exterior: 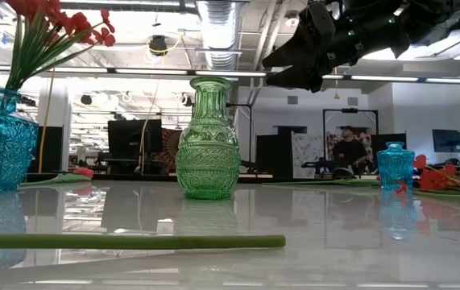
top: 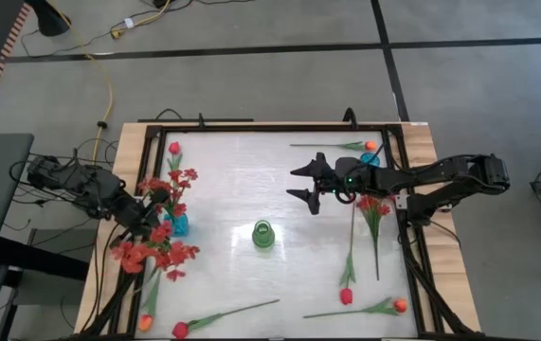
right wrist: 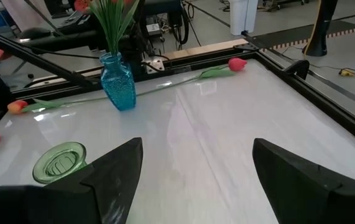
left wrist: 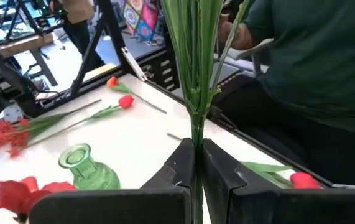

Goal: Sort flowers into vase by color
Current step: Put the top red flowers into the left blue vase

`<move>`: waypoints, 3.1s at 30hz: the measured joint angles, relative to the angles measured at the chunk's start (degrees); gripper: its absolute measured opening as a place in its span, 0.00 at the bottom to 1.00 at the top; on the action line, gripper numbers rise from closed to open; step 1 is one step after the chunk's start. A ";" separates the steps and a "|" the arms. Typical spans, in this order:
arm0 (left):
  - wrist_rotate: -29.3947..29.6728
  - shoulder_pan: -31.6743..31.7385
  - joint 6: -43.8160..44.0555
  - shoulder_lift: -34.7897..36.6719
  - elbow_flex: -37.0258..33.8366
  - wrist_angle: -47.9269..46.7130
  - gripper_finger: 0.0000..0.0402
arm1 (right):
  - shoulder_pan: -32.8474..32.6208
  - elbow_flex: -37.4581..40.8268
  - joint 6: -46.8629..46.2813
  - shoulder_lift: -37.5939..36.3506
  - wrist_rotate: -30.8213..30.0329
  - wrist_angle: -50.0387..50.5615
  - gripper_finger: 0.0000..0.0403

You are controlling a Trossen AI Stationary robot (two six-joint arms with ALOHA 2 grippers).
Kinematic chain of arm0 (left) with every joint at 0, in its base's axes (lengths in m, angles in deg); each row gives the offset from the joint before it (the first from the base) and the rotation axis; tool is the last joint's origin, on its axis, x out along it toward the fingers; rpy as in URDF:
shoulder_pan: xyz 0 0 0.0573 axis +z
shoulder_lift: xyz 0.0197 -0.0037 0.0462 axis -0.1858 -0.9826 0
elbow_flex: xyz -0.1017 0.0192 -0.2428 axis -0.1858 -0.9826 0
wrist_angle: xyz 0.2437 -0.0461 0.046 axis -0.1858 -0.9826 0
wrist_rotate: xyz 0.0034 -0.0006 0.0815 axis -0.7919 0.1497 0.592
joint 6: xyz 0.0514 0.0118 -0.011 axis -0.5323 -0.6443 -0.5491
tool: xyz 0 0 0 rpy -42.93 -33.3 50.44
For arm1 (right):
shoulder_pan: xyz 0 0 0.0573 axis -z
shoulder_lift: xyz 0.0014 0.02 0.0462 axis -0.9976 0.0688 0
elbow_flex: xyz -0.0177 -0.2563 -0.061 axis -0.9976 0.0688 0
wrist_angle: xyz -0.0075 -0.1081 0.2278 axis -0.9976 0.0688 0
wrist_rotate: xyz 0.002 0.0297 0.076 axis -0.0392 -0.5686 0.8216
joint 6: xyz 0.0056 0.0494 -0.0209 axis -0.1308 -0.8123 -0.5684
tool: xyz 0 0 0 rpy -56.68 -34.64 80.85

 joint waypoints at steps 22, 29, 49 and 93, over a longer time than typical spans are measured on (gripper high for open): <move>11.33 0.00 1.02 -1.35 0.02 -6.34 0.00 | 0.39 0.00 0.04 -0.02 0.00 0.00 0.82; 11.51 0.00 0.81 -1.70 -1.54 -7.12 0.00 | 0.38 0.00 0.00 -0.02 0.00 -1.20 0.82; 20.00 -0.01 -4.55 -2.08 -1.57 -0.56 0.00 | -10.42 -13.75 23.09 15.47 7.70 -24.02 0.82; 29.54 0.04 0.46 -5.81 -1.57 5.35 0.00 | -12.92 -57.29 25.62 46.51 9.11 -17.73 0.56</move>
